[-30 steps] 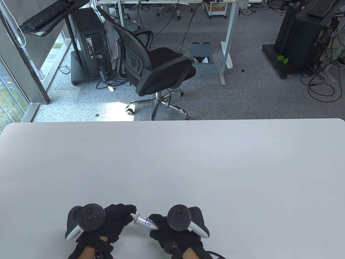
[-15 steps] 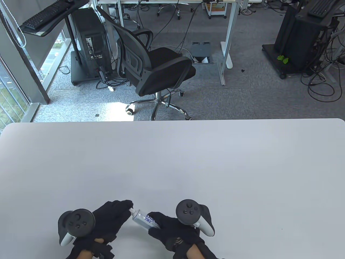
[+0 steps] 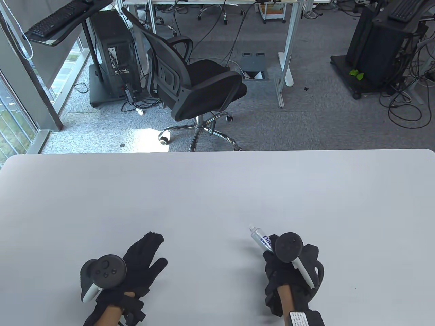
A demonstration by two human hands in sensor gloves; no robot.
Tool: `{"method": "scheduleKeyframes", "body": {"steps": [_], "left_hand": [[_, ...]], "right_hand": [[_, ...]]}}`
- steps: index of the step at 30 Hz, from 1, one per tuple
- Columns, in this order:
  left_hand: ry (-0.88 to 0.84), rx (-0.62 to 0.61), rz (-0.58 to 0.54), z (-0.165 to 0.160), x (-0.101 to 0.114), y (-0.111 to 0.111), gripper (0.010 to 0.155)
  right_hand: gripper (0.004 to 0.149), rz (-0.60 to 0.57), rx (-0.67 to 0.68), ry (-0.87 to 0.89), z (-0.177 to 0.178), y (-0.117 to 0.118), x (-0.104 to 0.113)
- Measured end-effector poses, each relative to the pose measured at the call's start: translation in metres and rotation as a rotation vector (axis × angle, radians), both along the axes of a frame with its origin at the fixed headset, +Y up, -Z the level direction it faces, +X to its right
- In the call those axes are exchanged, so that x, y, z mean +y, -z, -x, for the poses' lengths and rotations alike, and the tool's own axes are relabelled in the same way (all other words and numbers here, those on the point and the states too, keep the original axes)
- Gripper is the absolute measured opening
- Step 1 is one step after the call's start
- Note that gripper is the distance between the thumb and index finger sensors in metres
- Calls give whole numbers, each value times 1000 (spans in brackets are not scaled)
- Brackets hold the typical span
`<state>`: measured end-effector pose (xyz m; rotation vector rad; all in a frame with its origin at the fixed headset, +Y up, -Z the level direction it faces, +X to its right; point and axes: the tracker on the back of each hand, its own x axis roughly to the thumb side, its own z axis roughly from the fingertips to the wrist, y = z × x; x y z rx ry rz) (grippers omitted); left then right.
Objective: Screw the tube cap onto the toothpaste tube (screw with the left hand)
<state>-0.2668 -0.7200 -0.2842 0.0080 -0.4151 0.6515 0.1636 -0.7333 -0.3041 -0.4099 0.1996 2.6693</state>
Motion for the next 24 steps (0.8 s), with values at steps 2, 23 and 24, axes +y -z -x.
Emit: {"method": "scheduleKeyframes", "body": {"steps": [2,23,24], "left_hand": [[53,-3,-17,-3,0,-1,72],[230,29,-18,-5,-8,-1,82],[253,29,-15,-6,-10,0,83]], "right_hand": [[51,26,-49,-39,-10,2,-8],[68,-112,155,-26,42,-1,86],[68,-167,215,11,54,-8,93]]}}
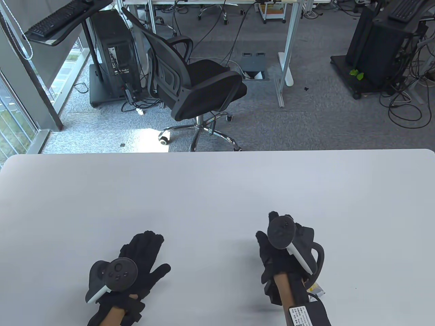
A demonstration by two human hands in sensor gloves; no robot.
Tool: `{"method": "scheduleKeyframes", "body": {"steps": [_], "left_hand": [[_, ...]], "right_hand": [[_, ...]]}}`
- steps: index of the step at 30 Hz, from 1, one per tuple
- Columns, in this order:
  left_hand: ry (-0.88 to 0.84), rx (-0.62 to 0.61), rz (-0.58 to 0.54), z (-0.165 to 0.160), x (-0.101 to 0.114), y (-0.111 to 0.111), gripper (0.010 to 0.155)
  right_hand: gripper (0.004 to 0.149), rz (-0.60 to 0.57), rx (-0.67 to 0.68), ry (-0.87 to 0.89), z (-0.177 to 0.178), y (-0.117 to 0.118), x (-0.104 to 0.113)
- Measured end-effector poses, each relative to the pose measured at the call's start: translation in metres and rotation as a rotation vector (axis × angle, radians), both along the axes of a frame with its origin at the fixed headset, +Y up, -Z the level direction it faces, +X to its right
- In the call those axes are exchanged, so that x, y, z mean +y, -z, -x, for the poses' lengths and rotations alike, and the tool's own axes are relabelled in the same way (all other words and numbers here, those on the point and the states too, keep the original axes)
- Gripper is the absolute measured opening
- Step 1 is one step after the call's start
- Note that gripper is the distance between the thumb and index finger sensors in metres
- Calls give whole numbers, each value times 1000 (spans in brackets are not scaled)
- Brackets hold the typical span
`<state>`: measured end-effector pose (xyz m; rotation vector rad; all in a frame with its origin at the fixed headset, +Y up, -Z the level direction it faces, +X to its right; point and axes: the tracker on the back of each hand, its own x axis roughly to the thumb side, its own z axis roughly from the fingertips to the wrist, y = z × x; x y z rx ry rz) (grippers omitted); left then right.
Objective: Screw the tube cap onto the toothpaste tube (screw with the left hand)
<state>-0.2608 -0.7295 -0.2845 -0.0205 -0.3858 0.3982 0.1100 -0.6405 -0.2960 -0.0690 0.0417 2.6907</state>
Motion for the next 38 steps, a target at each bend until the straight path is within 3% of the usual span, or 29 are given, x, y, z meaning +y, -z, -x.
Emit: {"method": "scheduleKeyframes", "body": {"steps": [4,8,12,14,17,20,38], "left_hand": [[54,7,11,-1,-6,2,85],[89,1,44,-4,-11,1,85],[167,6,55,-9,-16,-1,88],[198,-5,91,-11,-21,1,87],[222,-3,118,-12,-27,5,87],[226,1,134,-11,-28,8,87],[230,4,128,-13,-30,8,87]], "right_hand": [[72,-99,206,60,45,-29,-5],[75,-112,356,129,92,-46,-38],[77,-52,371,-42,116,-33,-86],[79,68,396,-141,119,-26,-116],[80,162,391,-200,111,-21,-138],[81,231,382,-166,106,-17,-144],[78,179,384,-86,105,-19,-131]]}}
